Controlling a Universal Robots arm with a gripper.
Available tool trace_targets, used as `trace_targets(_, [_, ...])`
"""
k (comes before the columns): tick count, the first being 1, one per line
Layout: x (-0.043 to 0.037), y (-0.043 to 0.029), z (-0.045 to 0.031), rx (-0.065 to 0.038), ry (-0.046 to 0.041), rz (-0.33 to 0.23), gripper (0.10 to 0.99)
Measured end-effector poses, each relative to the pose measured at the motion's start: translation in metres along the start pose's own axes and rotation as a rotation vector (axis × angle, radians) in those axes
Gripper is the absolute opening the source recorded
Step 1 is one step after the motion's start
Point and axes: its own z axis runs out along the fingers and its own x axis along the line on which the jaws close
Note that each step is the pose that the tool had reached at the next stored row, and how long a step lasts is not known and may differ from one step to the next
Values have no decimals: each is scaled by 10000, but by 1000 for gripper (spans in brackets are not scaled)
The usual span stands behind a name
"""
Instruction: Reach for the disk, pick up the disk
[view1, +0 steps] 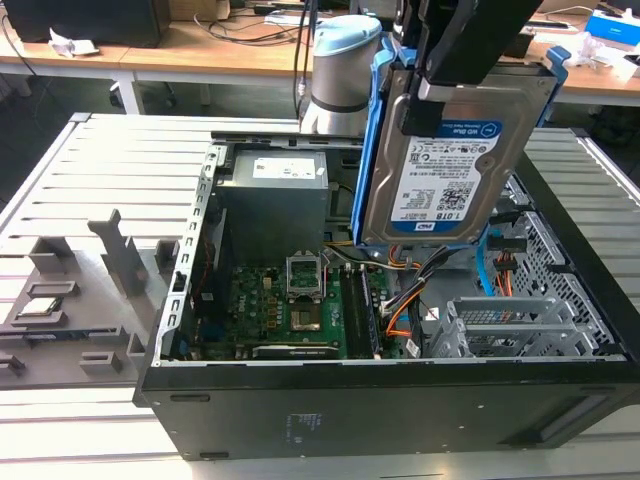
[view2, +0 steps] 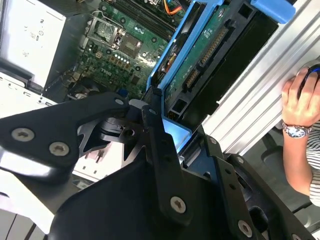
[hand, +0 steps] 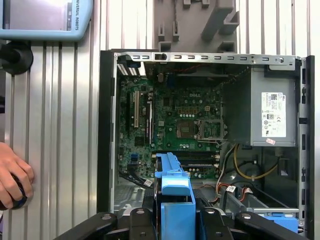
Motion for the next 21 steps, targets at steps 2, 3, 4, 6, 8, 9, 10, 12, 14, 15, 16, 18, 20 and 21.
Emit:
trace_targets(2, [25, 0, 0, 0, 0, 0, 369])
trace_targets(3, [34, 0, 1, 0, 0, 0, 369])
trace_targets(4, [48, 0, 1, 0, 0, 0, 369])
trace_targets(6, [77, 1, 1, 0, 0, 0, 369])
trace_targets(8, [104, 1, 1, 0, 0, 0, 369])
trace_targets(9, [115, 1, 1, 0, 0, 0, 369])
trace_targets(10, [123, 1, 2, 0, 0, -1, 369])
trace_targets(12, [145, 1, 2, 0, 0, 0, 369])
trace_targets(14, [172, 1, 2, 0, 0, 0, 369])
trace_targets(15, [181, 1, 2, 0, 1, 0, 369])
trace_targets(16, [197, 1, 3, 0, 0, 0, 369])
trace_targets(18, [240, 1, 3, 0, 1, -1, 369])
trace_targets(20, [280, 2, 4, 0, 0, 0, 369])
trace_targets(21, [297, 2, 4, 0, -9, 0, 369])
